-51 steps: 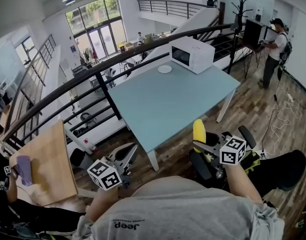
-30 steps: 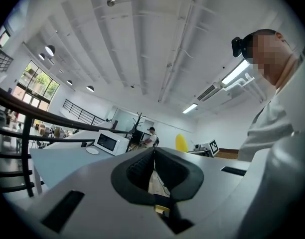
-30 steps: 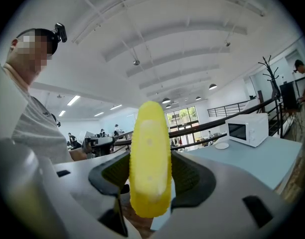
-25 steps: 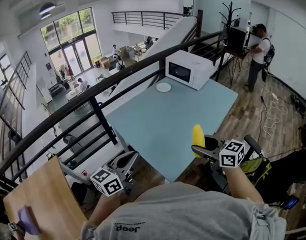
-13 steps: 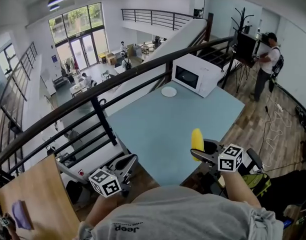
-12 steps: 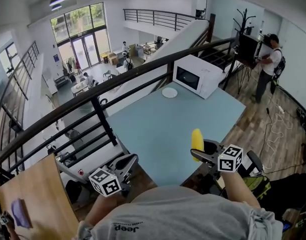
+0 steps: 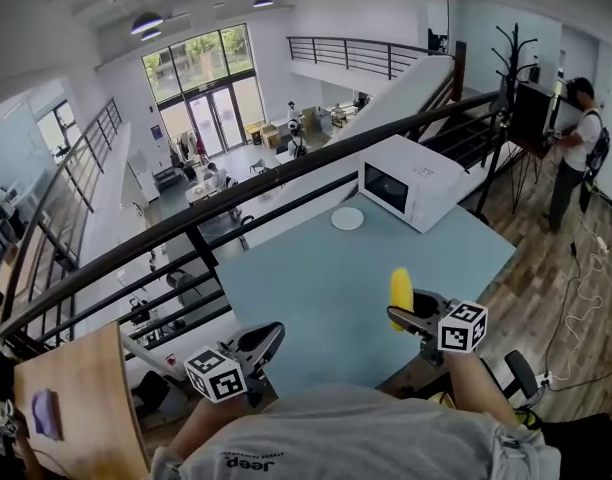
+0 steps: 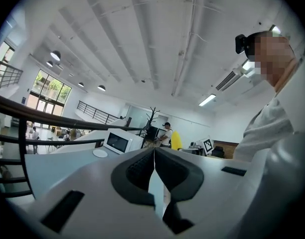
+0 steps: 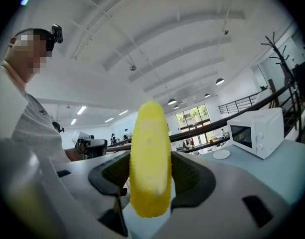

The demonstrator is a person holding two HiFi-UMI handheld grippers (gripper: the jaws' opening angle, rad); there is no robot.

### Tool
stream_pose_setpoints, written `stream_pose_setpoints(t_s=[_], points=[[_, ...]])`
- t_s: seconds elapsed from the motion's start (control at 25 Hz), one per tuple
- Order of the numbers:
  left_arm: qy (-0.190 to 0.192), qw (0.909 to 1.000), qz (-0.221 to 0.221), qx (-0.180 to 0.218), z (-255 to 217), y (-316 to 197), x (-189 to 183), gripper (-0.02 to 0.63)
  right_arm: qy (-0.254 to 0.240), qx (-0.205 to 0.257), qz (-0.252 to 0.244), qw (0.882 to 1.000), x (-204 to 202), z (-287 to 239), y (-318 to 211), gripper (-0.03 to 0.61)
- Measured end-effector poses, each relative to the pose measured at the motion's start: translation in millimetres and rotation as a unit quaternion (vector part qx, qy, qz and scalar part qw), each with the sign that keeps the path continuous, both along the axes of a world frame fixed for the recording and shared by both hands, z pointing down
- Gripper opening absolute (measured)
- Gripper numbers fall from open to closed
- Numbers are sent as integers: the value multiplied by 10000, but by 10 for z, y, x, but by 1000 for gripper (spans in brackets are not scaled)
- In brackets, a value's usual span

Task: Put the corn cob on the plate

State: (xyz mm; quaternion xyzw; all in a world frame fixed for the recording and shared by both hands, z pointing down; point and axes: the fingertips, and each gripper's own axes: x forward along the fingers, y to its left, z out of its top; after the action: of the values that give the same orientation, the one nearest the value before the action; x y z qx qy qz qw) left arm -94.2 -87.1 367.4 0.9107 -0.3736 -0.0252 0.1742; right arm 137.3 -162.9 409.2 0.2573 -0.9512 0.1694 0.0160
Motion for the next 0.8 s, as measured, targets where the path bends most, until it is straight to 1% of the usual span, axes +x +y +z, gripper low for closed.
stream_pose_setpoints(t_s=[0.2, 0.36, 0.52, 0.68, 0.8], points=[[-337, 9992, -6, -196, 26, -162, 349, 21, -149, -139, 2, 9998, 321, 270, -317, 256], [-566, 9976, -1, -391, 95, -335, 359, 21, -281, -310, 76, 9991, 368, 529, -516, 256], [-636, 9959, 141, -633, 287, -618, 232, 21, -281, -518, 288, 9979, 280, 808, -756, 256], [-677, 9934, 515, -772, 557, -1030, 73, 21, -189, -670, 613, 9957, 64, 999, -1028, 256], [-576, 9917, 809, -815, 746, -1387, -2, 21, -71, -777, 801, 9937, -140, 1072, -1243, 256]])
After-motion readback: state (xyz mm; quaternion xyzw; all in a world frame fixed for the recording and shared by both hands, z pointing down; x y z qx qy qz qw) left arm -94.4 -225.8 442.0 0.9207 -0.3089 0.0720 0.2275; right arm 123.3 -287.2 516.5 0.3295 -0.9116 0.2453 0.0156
